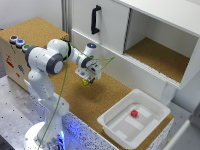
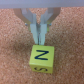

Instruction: Push the yellow block towards the left

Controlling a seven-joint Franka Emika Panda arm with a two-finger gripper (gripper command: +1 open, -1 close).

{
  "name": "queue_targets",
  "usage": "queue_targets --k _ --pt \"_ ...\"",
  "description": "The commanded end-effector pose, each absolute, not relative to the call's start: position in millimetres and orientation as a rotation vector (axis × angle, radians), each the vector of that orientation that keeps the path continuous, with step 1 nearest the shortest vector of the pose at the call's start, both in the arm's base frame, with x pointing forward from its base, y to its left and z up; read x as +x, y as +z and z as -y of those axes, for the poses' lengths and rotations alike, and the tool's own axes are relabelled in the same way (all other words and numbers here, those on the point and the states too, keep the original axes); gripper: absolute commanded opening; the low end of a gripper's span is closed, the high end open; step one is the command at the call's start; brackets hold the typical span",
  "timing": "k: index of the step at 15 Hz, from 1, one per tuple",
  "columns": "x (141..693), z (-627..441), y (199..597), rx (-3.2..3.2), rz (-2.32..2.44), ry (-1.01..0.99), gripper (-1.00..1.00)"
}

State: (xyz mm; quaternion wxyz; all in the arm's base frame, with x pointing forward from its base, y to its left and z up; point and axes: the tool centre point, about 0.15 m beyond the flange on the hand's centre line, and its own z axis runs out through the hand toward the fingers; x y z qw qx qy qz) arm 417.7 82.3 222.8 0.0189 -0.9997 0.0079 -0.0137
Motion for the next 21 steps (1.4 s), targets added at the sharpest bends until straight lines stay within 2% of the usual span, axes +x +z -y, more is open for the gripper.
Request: queue_targets --k 1,5,10,21 --pt "417.7 -55.8 222.1 -3.197 -0.199 0.03 -1.0" --pt "395.2 -26.8 211.8 -3.191 -0.321 0.06 -1.0" --pt "377.0 -52.3 218.4 -3.177 -0.31 0.08 -1.0" --pt "387.2 -119.7 215.2 -3.115 -0.241 0.064 -1.0"
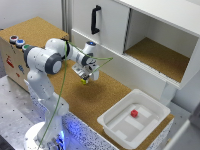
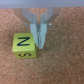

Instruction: Push the yellow block towards the left

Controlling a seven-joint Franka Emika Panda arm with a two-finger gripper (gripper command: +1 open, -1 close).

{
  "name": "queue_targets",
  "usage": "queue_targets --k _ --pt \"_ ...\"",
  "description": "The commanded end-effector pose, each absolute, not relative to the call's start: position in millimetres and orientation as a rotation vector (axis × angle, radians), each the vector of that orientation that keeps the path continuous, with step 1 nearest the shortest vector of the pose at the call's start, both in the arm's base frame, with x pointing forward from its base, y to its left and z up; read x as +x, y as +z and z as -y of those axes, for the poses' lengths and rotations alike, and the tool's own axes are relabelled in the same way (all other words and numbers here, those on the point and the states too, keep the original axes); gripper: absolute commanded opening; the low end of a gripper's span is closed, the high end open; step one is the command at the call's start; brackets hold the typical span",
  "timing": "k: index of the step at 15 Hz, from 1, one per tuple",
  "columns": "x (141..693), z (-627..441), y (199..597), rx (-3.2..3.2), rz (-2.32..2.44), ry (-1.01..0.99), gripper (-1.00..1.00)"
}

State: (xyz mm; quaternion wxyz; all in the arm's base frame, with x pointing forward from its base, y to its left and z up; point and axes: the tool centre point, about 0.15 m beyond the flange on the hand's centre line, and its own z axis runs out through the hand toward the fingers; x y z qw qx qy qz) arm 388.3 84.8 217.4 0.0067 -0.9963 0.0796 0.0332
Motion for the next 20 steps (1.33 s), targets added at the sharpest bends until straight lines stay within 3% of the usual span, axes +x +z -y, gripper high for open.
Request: queue_targets --k 1,20 --pt "389.3 -128.3 215.4 -3.106 -0.225 0.063 -1.0" --pt "396.0 -198.2 231.8 -3.06 -0.052 -0.005 -1.0"
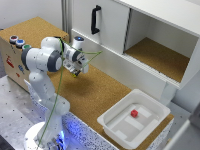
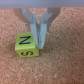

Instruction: Push the yellow block towards the left

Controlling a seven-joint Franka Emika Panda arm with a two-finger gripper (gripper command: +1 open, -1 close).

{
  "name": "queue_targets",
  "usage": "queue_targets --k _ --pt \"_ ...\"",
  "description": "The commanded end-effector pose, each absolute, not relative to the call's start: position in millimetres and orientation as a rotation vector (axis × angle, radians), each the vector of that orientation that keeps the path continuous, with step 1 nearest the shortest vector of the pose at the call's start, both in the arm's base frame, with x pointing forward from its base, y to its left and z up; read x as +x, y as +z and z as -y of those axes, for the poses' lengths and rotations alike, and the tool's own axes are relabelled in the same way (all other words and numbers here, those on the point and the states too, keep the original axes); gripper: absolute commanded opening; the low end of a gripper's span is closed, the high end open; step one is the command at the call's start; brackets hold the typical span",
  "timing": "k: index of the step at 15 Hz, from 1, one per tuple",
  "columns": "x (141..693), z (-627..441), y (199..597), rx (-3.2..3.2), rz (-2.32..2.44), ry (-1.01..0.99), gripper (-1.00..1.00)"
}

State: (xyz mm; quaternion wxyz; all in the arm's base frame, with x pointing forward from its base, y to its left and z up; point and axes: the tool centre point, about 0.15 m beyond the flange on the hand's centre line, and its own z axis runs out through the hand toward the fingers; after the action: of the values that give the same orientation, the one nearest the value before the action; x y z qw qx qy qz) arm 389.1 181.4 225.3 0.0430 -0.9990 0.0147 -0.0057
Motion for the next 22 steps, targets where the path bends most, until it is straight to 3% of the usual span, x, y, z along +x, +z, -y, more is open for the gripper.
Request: queue_targets --k 1,3,4,8,22 --pt "393.8 -194.9 236.8 -3.067 -0.062 -0.009 -1.0" --pt "385.6 -184.9 257.2 -3.084 -0.098 -0.048 -1.0" --pt "382.4 -182.9 267.8 -3.089 -0.104 -0.051 1.0" --pt "375.4 -188.6 294.8 -3.118 -0.04 -0.088 1.0" --pt "400.8 -196.7 252.6 -3.076 0.467 0.013 1.0"
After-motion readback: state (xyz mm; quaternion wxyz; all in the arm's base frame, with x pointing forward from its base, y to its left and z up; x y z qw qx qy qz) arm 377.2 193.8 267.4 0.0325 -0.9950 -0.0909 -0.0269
